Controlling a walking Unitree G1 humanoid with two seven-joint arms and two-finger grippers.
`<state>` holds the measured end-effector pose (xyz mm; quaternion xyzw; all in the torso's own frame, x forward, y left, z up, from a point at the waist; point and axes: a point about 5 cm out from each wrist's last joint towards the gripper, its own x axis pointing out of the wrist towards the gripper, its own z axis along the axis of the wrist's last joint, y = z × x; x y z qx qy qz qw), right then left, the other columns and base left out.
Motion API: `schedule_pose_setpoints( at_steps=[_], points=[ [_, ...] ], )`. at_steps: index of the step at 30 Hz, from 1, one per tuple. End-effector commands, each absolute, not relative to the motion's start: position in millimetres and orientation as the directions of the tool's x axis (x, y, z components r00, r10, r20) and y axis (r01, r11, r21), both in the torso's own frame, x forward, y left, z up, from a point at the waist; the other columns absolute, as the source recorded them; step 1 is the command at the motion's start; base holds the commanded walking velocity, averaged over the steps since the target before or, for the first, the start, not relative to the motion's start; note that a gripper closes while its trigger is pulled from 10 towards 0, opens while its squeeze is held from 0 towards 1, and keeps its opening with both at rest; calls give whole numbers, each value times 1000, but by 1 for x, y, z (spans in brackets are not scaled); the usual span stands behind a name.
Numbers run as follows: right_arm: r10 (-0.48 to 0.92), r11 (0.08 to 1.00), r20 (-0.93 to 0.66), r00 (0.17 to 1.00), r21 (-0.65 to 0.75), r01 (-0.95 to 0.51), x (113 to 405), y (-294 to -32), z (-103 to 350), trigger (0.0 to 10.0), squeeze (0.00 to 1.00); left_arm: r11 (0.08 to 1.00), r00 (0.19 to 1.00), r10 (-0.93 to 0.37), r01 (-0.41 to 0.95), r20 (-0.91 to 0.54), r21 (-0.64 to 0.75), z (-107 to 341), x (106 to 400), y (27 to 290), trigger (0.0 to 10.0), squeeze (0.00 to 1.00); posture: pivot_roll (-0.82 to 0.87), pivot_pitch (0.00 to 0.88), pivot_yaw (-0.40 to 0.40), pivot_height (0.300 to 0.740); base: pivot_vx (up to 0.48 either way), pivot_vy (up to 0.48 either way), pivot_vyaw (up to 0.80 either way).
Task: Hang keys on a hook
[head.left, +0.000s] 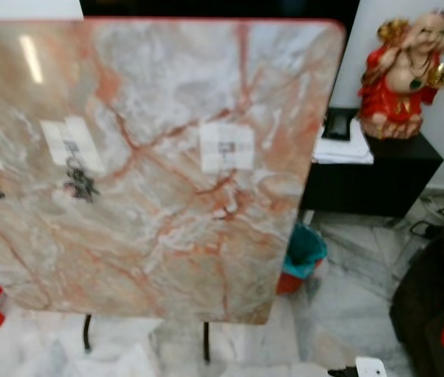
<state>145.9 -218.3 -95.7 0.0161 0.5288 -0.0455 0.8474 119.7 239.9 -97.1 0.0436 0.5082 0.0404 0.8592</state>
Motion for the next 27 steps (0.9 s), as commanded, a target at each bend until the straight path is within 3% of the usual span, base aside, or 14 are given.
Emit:
schedule_pose_setpoints(
  at_steps=[1, 17, 23, 27],
  points=[
    [-73, 995, -893, 445, -34, 95, 148, -223, -94, 10000, 0, 994, 477, 105, -16, -873, 111, -98, 119, 238, 10000, 0, 28, 0, -41, 740, 0, -480, 0],
    [-58, 997, -898, 436, -27, 79, 145, -220, -96, 10000, 0, 992, 467, 114, -11, -877, 124, -98, 115, 241, 10000, 0, 21, 0, -32, 740, 0, -480, 0],
    [-51, 997, -894, 445, -23, 67, 146, -220, -95, 10000, 0, 989, 475, 149, -51, -867, 142, -98, 116, 243, 10000, 0, 13, 0, -30, 740, 0, -100, 0],
    [-49, 998, -890, 454, -24, 59, 148, -221, -94, 10000, 0, 977, 512, 208, -144, -833, 156, -95, 118, 245, 10000, 0, 12, 0, -34, 740, 0, 0, 744]
  ],
)
